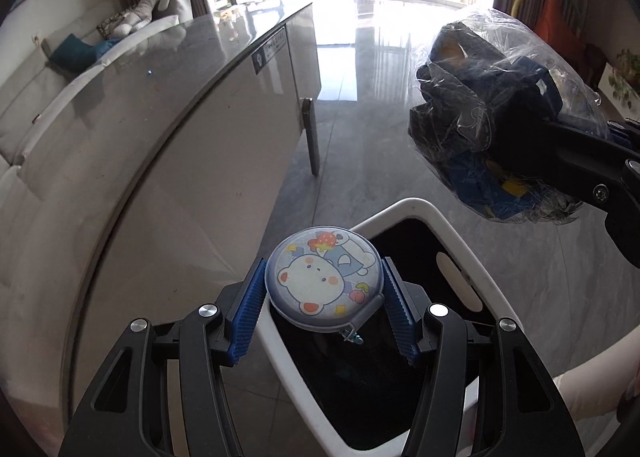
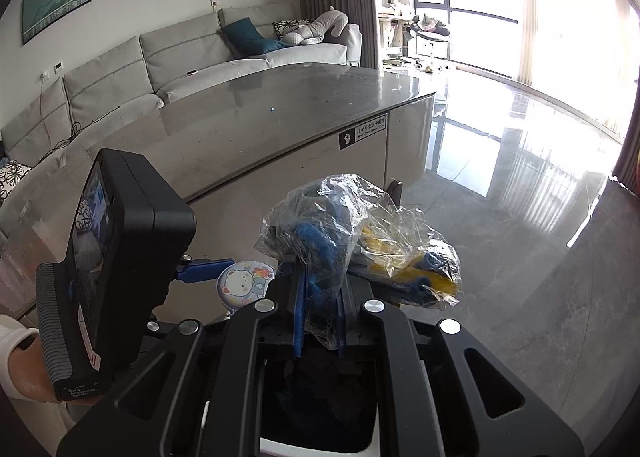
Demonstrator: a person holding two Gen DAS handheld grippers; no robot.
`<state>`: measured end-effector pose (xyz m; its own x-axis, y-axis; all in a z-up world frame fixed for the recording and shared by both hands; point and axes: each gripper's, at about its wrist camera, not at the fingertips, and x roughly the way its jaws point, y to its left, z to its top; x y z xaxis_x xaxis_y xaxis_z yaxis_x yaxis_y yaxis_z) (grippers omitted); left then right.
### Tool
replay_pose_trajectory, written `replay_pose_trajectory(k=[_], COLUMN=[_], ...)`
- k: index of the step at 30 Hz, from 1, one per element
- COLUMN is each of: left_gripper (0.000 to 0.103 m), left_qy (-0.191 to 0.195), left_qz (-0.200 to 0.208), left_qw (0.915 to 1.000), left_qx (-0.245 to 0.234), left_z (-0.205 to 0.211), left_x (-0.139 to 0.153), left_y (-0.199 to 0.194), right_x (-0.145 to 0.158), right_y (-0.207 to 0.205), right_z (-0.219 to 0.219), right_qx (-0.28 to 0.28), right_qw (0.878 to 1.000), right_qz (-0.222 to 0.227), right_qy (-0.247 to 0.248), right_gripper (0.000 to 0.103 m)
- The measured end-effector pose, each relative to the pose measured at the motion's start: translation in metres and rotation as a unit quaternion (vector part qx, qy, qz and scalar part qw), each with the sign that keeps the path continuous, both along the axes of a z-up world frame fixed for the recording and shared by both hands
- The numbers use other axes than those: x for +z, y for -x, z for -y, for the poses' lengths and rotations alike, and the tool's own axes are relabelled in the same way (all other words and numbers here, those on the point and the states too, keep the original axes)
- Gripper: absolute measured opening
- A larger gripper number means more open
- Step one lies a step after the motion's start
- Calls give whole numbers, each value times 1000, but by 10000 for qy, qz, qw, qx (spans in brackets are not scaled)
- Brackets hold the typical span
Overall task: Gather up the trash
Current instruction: 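Open the left tool to drop the cartoon tin into the bin, then lower the blue-item bag into the bin and open the right tool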
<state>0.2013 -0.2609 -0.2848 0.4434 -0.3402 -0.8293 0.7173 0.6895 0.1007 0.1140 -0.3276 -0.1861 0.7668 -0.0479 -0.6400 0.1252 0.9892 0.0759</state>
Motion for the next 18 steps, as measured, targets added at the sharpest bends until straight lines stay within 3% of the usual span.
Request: replay_pose_trajectory(k=[5,6,8,13,18], left_gripper=[59,75,96,98,98], left_qy=[-94,-181,-365,-588,-580], left_qz=[-249,-359,-296,-134,-128], left_qw=[9995,9989,9988,9981,9982], left_qx=[-175,-227,-124,-123,-68], left_z=[9,12,14,19,16], left_x=[-10,-15,-22,-28,-30], left_y=[0,0,4,7,6], right_x=[-7,-7,-8,-8,-9], right_y=[-4,-4,-5,-8,-9], right_z=[4,5,7,10,10], right_qx=[-1,-6,-15,-74,-76], right_qw=[9999,9999,9998,9997,9997], right_qz=[-144,-152,-170,-206,-221], right_qy=[-69,-67,-41,-123,-116], right_gripper=[13,13,13,14,15])
